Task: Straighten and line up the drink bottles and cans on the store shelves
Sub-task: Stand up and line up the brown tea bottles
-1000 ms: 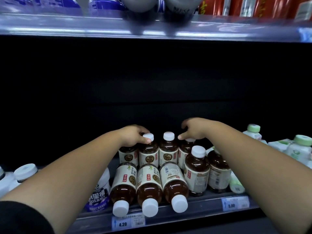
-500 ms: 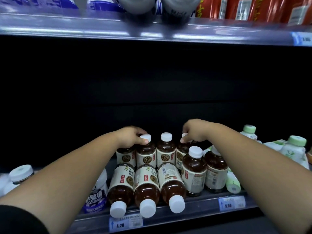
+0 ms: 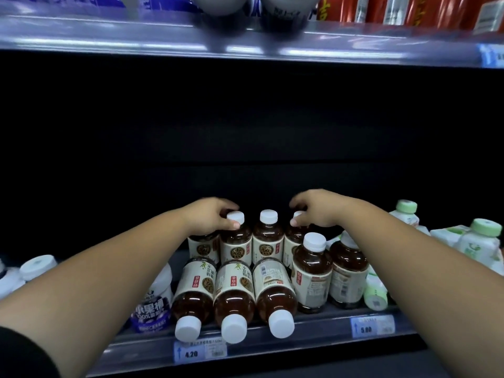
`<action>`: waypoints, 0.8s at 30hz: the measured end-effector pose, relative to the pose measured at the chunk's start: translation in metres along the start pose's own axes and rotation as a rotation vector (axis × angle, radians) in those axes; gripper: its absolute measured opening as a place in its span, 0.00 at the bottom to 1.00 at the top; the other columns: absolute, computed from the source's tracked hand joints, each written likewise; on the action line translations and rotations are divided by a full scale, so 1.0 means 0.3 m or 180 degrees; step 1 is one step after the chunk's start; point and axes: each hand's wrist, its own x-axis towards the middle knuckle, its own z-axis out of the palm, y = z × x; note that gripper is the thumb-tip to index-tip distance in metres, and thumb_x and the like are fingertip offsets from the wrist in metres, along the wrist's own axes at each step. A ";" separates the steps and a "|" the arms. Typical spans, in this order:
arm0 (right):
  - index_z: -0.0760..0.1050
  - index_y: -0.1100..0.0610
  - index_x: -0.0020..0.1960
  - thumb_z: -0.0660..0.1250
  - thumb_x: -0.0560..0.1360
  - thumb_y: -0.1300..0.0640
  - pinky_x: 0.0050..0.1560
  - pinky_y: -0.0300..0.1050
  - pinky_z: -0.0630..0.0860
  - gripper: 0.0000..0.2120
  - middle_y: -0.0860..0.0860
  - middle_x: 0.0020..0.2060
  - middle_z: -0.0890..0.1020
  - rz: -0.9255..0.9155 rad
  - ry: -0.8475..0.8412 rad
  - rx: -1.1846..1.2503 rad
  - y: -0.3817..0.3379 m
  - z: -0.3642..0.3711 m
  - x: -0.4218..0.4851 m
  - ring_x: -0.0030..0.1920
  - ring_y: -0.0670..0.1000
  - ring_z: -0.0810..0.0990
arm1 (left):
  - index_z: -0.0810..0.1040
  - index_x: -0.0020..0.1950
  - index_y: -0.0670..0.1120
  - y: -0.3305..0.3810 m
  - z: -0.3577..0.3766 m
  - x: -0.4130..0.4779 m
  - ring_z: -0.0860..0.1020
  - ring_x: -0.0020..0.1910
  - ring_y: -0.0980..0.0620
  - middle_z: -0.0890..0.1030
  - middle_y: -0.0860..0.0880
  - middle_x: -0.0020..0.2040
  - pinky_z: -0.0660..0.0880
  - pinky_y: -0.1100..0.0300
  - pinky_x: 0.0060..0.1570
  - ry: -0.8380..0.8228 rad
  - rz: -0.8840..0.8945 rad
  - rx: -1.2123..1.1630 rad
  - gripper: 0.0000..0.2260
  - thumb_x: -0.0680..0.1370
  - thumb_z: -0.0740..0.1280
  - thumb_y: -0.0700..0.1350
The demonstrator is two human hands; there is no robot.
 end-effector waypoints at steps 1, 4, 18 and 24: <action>0.71 0.45 0.71 0.73 0.72 0.42 0.57 0.45 0.73 0.29 0.49 0.66 0.76 -0.0092 0.0148 0.0042 -0.011 -0.006 -0.007 0.62 0.52 0.76 | 0.73 0.71 0.54 0.011 -0.009 -0.016 0.74 0.65 0.54 0.76 0.53 0.68 0.69 0.58 0.65 0.0052 0.0022 -0.0025 0.28 0.73 0.74 0.55; 0.71 0.43 0.70 0.73 0.72 0.41 0.56 0.44 0.72 0.29 0.48 0.68 0.74 -0.0746 0.0409 0.0151 -0.084 -0.014 -0.030 0.65 0.51 0.74 | 0.76 0.67 0.58 0.041 -0.038 -0.098 0.76 0.61 0.60 0.79 0.57 0.63 0.70 0.65 0.55 0.0209 0.0032 -0.0121 0.25 0.71 0.76 0.57; 0.75 0.43 0.63 0.77 0.65 0.41 0.61 0.50 0.72 0.28 0.38 0.54 0.75 -0.1648 -0.0228 0.0046 -0.357 0.303 -0.319 0.57 0.45 0.72 | 0.76 0.60 0.62 -0.011 0.127 -0.617 0.70 0.61 0.62 0.77 0.63 0.53 0.37 0.37 0.72 -0.0043 0.0690 0.1804 0.29 0.63 0.69 0.72; 0.74 0.42 0.64 0.80 0.63 0.43 0.66 0.50 0.66 0.31 0.40 0.61 0.73 -0.1275 0.0059 0.0078 -0.394 0.405 -0.395 0.64 0.49 0.69 | 0.76 0.60 0.60 -0.059 0.174 -0.657 0.70 0.64 0.57 0.76 0.61 0.60 0.31 0.36 0.70 0.0082 0.1013 0.2178 0.29 0.63 0.71 0.69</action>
